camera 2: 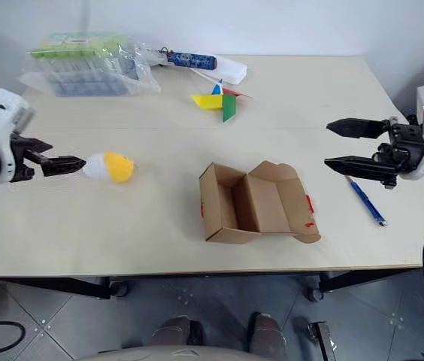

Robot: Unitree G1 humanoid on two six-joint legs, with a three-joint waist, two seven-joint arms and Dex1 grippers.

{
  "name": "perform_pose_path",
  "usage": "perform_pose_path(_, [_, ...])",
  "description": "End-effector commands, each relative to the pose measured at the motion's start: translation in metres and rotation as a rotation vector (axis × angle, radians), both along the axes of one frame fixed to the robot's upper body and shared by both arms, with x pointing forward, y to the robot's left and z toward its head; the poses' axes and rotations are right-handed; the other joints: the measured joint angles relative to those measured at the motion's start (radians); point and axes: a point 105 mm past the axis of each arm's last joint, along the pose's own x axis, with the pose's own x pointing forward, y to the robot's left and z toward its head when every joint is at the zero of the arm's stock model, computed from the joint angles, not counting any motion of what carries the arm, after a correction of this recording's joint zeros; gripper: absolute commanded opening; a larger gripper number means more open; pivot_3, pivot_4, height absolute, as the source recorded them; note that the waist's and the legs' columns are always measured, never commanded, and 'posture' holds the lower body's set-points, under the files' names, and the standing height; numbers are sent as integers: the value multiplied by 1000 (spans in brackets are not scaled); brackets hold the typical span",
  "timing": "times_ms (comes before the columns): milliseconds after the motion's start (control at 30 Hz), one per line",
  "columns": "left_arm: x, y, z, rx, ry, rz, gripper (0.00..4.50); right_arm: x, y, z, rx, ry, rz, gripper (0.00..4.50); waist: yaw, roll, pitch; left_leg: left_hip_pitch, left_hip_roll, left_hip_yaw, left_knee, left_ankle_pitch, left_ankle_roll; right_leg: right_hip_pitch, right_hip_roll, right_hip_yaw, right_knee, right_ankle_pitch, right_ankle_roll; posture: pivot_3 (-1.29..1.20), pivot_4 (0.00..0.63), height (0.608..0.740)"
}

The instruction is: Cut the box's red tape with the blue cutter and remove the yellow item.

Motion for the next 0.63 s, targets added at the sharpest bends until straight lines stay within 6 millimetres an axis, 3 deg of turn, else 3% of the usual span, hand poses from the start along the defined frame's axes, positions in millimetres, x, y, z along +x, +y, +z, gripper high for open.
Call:
perform_pose_path(33, [-29,-38,17,-103,-189,-395,4468,-19,-12,10,-40,-63,25,4500,3,0,0,0,0,0,0,0,0,0,0,0,0,0,0,0,150,740])
perform_pose_path(133, [-44,-48,-1,-205,-260,-533,4468,-25,-24,-3,-78,-42,-23,4500,3,0,0,0,1,0,1,0,0,1,0,-1,0,0,0,0,150,740])
perform_pose_path(200, [-50,-48,-27,-245,-199,-584,4468,-30,-34,-16,-114,-38,-67,4500,2,0,0,0,-1,1,0,0,0,1,0,-1,-1,0,0,0,150,740])
perform_pose_path(267, [-59,-40,-52,-271,-98,-640,4468,-36,-42,-29,-144,-16,-95,4500,2,1,0,1,-2,4,0,0,0,1,1,-1,-1,0,0,0,150,740])
perform_pose_path(367, [-62,-23,-72,-210,-46,-655,4468,-43,-54,-45,-162,20,-137,4500,0,1,0,5,-1,9,-1,0,-1,2,2,0,-1,-1,-2,0,150,740])
perform_pose_path(500, [-55,-4,-82,-202,-19,-616,4468,-52,-72,-75,-211,75,-208,4500,1,1,0,11,0,14,-3,0,-1,7,1,2,-5,-2,-4,0,150,740])
perform_pose_path(633, [-48,-1,-82,-172,-61,-610,4468,-54,-74,-84,-205,71,-224,4500,-4,1,-1,13,3,11,-4,-1,0,5,0,7,-4,-2,-4,0,150,740])
